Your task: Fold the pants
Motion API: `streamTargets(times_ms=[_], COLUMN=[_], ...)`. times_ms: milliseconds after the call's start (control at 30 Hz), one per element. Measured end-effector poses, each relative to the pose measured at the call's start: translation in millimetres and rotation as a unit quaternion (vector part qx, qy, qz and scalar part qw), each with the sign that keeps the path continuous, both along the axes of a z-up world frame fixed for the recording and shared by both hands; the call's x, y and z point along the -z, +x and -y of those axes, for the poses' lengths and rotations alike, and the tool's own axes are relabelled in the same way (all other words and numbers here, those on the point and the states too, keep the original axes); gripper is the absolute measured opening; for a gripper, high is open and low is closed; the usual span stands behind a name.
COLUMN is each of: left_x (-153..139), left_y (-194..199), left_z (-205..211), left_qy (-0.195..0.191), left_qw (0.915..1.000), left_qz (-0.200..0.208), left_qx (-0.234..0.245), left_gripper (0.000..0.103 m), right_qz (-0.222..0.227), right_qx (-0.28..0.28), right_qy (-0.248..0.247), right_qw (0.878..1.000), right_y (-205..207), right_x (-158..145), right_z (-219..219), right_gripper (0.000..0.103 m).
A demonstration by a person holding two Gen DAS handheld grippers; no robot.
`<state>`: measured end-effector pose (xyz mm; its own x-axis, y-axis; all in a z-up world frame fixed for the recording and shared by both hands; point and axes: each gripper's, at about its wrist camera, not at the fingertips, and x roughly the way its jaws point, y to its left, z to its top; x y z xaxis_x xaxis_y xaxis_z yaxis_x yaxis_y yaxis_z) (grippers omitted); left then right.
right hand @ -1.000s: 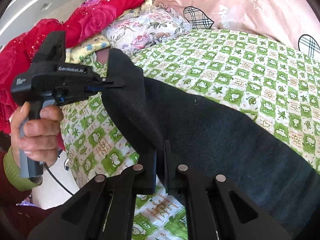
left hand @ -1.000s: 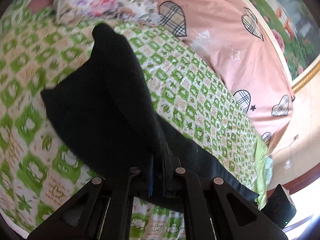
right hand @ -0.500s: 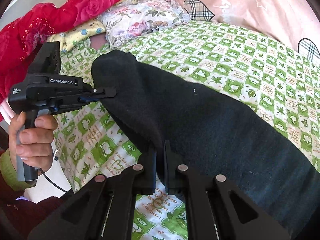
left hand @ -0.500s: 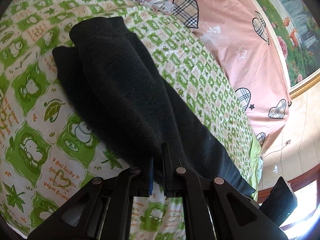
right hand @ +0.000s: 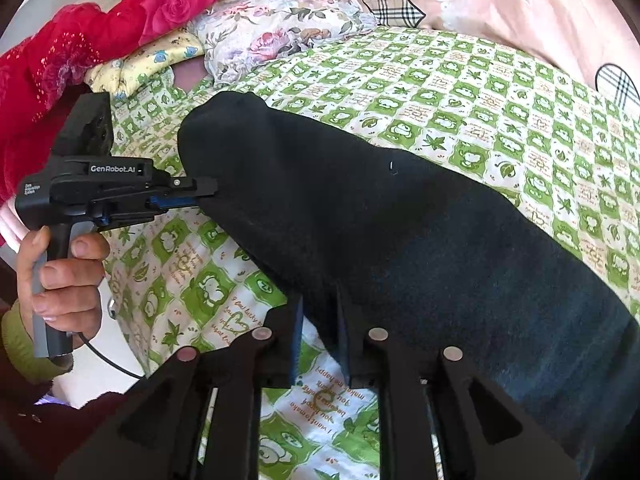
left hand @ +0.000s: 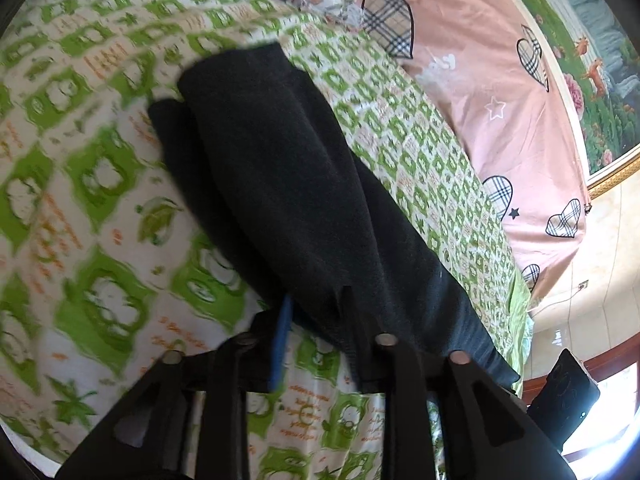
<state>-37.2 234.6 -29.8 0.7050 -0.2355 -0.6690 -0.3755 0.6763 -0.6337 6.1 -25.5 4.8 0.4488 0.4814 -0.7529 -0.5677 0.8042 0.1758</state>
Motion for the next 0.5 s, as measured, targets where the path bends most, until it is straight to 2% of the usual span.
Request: streamTargets(times_ms=[67,133,200,267,433,500], left_x=[-6,-11,-13,-13,-12,-12], left_y=[-6,-12,-14,-17,-18,-17], left_z=[-4,-9,-14,-22,-37,-42], left_qy=[0.020,0.033,0.036,0.034,0.028,0.026], left_qw=[0.9997,0.9992,0.9990,0.9987,0.9980,0.9977], left_qz=[0.004,0.008,0.006,-0.003,-0.017,-0.022], left_qx=[-0.012,-0.021,-0.025,-0.037,-0.053,-0.059], left_gripper=[0.043,0.045,0.046,0.054,0.055,0.059], right_qz=[-0.005,-0.012,-0.018,-0.022,-0.027,-0.031], right_qx=[0.003,0.006,0.007,0.007,0.011,0.018], right_qy=[0.016,0.035,0.052,0.068,0.095,0.101], right_qw=[1.000,0.999,0.998,0.997,0.995,0.994], right_y=[-1,-1,-1,-1,3,9], right_x=[-2,-5,-7,-10,-15,-16], right_z=[4,7,10,12,13,16], right_gripper=[0.021,0.022,0.022,0.022,0.022,0.022])
